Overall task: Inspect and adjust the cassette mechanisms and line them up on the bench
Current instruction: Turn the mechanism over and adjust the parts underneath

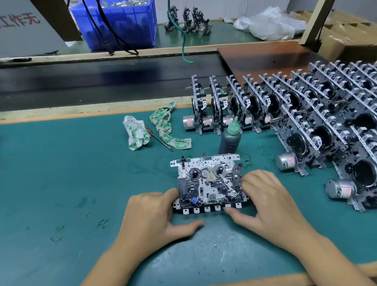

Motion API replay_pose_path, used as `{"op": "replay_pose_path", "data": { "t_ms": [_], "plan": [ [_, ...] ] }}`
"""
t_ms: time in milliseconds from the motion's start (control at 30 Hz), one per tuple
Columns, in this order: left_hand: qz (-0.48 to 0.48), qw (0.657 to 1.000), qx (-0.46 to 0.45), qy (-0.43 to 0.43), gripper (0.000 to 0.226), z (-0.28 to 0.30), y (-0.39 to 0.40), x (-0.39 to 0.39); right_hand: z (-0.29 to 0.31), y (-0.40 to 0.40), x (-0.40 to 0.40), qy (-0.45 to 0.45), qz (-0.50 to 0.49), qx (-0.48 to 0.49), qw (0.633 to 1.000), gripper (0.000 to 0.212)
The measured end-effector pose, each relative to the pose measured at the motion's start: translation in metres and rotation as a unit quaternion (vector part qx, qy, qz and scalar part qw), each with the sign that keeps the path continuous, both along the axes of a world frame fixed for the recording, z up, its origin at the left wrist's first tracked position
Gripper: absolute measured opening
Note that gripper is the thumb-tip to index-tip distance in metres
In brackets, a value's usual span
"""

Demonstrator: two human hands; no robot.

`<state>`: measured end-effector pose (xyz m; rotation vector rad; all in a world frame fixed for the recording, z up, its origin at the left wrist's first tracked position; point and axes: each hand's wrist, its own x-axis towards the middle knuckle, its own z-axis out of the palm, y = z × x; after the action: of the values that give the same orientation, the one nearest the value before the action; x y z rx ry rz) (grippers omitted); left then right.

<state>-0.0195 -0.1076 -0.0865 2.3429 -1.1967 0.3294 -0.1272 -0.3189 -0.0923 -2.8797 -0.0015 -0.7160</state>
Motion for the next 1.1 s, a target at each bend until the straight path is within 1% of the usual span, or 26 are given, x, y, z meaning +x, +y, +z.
{"op": "replay_pose_path", "data": {
  "t_ms": [133, 267, 400, 467, 567, 767, 867, 1000, 1100],
  "plan": [
    [0.041, 0.999, 0.000, -0.028, 0.047, -0.0022, -0.0015, 0.0003, 0.0009, 0.0001, 0.0002, 0.018, 0.024, 0.018, 0.999, 0.046],
    [0.013, 0.999, 0.004, -0.048, 0.050, -0.0024, 0.0018, 0.0062, 0.0015, -0.0001, -0.0008, 0.025, 0.038, 0.032, 0.998, 0.048],
    [-0.003, 1.000, 0.002, -0.027, 0.062, -0.0002, 0.0018, 0.0033, 0.0008, 0.0022, -0.0014, 0.018, 0.026, 0.013, 0.999, 0.047],
    [0.023, 1.000, 0.000, -0.021, 0.065, 0.0023, 0.0003, 0.0007, 0.0012, 0.0041, -0.0011, 0.013, 0.012, -0.009, 1.000, 0.050],
    [0.065, 0.998, -0.007, -0.026, 0.062, 0.0034, -0.0027, -0.0003, 0.0016, 0.0076, 0.0003, 0.005, -0.002, -0.024, 1.000, 0.052],
    [0.100, 0.995, -0.015, -0.009, 0.058, 0.0032, -0.0029, -0.0017, 0.0025, 0.0059, 0.0000, 0.023, 0.024, -0.003, 0.999, 0.053],
    [0.084, 0.996, -0.011, -0.003, 0.058, 0.0034, -0.0023, 0.0006, 0.0027, 0.0071, -0.0010, 0.007, 0.019, -0.007, 1.000, 0.051],
    [0.049, 0.998, 0.002, 0.027, 0.068, 0.0033, 0.0000, 0.0015, 0.0013, 0.0088, -0.0004, -0.016, -0.015, -0.026, 0.999, 0.049],
    [0.008, 1.000, 0.008, 0.015, 0.063, 0.0018, 0.0008, -0.0015, 0.0022, 0.0054, -0.0022, -0.007, -0.023, -0.034, 0.999, 0.055]
  ]
}}
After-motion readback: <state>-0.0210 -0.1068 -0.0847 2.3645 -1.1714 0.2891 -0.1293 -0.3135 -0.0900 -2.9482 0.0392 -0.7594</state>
